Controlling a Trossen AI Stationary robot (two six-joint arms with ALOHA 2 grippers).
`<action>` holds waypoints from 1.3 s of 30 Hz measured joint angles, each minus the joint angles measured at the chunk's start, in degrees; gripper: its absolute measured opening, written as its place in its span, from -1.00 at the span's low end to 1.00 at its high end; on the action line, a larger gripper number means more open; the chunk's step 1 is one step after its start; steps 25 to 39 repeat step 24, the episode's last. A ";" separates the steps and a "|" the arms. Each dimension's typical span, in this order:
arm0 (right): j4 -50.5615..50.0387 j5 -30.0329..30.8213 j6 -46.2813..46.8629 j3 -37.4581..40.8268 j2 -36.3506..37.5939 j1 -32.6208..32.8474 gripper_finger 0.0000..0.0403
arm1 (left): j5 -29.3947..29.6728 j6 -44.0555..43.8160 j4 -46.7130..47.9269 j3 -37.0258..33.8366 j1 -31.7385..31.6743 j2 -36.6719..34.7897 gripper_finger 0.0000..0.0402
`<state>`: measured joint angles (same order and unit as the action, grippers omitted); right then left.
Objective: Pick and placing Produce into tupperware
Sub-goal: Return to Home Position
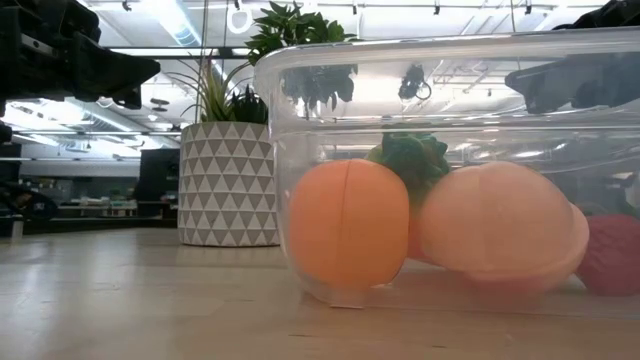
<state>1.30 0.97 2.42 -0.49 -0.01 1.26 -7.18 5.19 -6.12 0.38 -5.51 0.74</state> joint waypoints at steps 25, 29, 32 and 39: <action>0.00 0.00 0.00 0.00 -0.02 0.02 -0.85 | 0.00 0.02 0.01 -0.02 0.01 -0.01 -0.82; 0.00 0.00 0.00 0.00 -0.02 0.02 -0.85 | 0.00 0.02 0.01 -0.02 0.01 -0.01 -0.82; 0.00 0.00 0.00 0.00 -0.02 0.02 -0.85 | 0.00 0.02 0.01 -0.02 0.01 -0.01 -0.82; 0.00 0.00 0.00 0.00 -0.02 0.02 -0.85 | 0.00 0.02 0.01 -0.02 0.01 -0.01 -0.82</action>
